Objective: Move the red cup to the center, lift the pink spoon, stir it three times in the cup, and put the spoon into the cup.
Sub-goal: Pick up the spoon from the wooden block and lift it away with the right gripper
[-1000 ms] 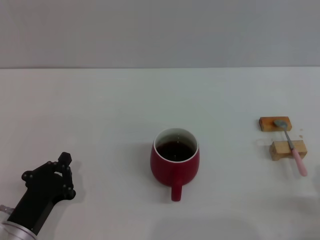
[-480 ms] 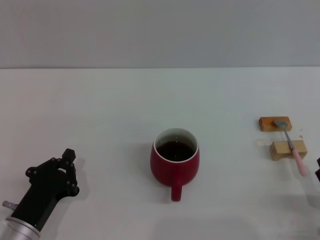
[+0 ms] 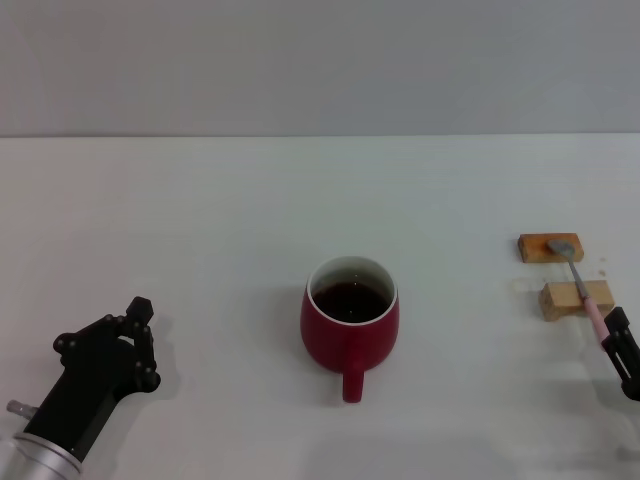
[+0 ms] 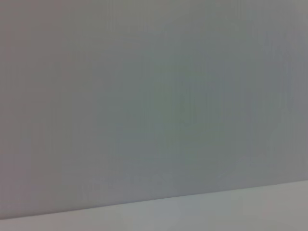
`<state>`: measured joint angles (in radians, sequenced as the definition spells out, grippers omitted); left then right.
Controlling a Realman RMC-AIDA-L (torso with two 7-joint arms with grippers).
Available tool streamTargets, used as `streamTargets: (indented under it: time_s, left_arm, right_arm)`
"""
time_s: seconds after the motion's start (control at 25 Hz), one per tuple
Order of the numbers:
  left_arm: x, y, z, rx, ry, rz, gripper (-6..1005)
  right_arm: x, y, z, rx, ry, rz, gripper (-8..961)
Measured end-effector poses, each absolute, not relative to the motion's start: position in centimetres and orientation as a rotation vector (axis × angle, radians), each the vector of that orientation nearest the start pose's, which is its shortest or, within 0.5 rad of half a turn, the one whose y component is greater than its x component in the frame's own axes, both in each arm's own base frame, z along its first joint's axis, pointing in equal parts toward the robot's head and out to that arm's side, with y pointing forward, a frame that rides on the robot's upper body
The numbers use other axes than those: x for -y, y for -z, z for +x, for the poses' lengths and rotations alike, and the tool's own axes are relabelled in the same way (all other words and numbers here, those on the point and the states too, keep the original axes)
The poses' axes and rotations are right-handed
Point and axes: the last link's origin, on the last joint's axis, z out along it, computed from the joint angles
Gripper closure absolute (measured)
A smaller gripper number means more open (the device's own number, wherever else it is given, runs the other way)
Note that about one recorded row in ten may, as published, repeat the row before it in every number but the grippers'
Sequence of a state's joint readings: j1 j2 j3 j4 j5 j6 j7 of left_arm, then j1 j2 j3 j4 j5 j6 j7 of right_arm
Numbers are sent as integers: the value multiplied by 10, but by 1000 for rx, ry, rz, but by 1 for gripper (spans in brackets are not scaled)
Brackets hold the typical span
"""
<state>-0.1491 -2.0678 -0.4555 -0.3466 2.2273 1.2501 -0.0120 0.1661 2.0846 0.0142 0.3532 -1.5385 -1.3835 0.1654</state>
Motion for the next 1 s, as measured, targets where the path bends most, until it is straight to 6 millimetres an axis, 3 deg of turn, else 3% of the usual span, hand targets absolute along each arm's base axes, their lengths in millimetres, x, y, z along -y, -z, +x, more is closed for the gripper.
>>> streamTargets:
  time_s: [0.36,1.0]
  left_arm:
    - [-223,71,-333,551,664,-1818,1000]
    - [-225,71,-334,570,677,-1820,1000]
  right_arm:
    - [-205,66,352,-872,-761,-1541,218]
    - [-212,70,350,-880,-753,-1565,299]
